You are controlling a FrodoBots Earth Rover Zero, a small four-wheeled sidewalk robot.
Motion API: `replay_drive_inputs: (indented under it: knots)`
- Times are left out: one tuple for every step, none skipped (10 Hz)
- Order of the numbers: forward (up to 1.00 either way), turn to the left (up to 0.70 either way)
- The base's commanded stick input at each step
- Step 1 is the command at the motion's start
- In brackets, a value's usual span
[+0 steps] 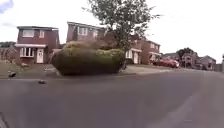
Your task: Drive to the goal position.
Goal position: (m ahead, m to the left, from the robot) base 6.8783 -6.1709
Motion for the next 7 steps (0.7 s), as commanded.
replay_drive_inputs:
  knots:
    - [1.0, -0.4]
    - [1.0, -0.4]
    - [1.0, -0.4]
    - [1.0, -0.4]
    - [1.0, -0.4]
    - [1.0, -0.4]
    - [1.0, -0.4]
